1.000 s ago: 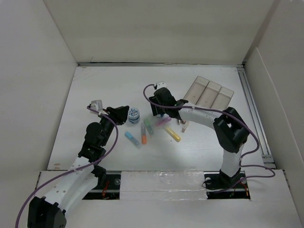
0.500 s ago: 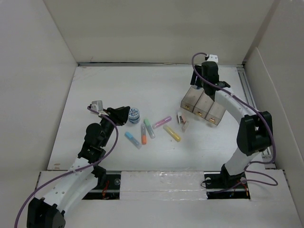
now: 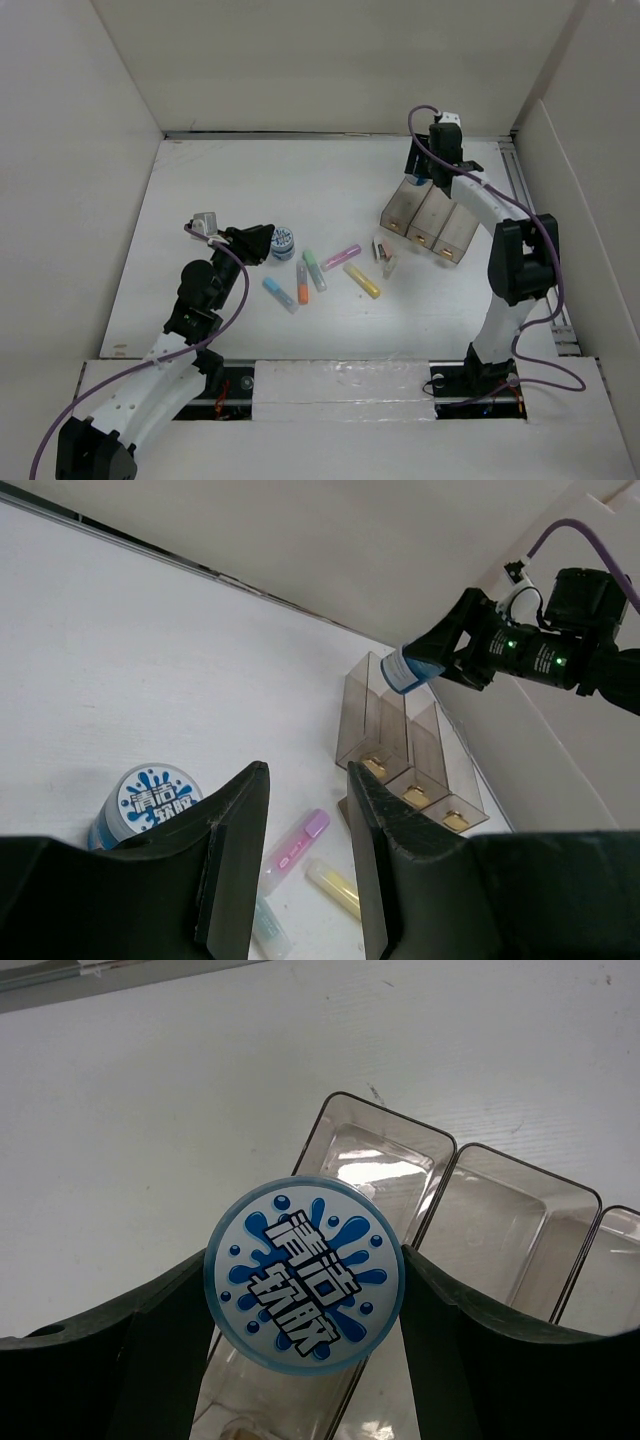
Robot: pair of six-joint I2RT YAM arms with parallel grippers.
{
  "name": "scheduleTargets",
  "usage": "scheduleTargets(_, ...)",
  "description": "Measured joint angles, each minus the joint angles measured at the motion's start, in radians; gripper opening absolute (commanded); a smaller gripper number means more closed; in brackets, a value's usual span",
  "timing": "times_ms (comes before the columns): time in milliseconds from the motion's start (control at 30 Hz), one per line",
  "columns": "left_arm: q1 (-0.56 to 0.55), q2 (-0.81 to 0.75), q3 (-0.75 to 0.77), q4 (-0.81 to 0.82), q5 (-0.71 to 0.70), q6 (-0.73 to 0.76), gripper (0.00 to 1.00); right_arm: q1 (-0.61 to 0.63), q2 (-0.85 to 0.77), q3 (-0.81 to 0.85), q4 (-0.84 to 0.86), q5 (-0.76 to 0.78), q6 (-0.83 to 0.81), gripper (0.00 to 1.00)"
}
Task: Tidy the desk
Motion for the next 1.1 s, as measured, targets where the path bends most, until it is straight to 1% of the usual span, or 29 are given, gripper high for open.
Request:
scheduleTargets(533,0.000,0.001,0.000,0.003,0.023,0.000,0.33,-0.013,0.083,0.006,-0.014,0.006,-0.001,0.53)
scheduleTargets(700,0.000,0.008,0.000,0.004,0.027,0.000,0.33,-0.013,0.102,0.008,-0.021,0.006,-0.001,0.55)
scheduleTargets(733,0.000,0.011,0.000,0.003,0.027,0.000,0.33,-0.013,0.103,0.008,-0.021,0.006,-0.001,0.57)
scheduleTargets(833,0.000,0.014,0.000,0.003,0.027,0.000,0.33,-0.013,0.112,0.025,-0.026,0.008,-0.001,0.65)
scheduleTargets(867,0.000,0.014,0.000,0.004,0.028,0.000,0.33,-0.013,0.113,0.031,-0.028,0.010,-0.001,0.69)
scheduleTargets(933,0.000,0.013,0.000,0.004,0.028,0.000,0.34,-0.013,0.114,0.037,-0.029,0.015,-0.001,0.73)
scheduleTargets(967,0.000,0.013,0.000,0.003,0.028,0.000,0.33,-0.013,0.114,0.043,-0.029,0.019,-0.002,0.78)
scheduleTargets(1000,0.000,0.013,0.000,0.003,0.028,0.000,0.33,-0.013,0.114,0.043,-0.029,0.019,-0.002,0.78)
scheduleTargets(1067,0.000,0.013,0.000,0.003,0.031,0.000,0.33,-0.012,0.114,0.045,-0.029,0.025,-0.003,0.82)
scheduleTargets(1100,0.000,0.013,0.000,0.004,0.031,0.000,0.33,-0.012,0.113,0.047,-0.028,0.028,-0.004,0.83)
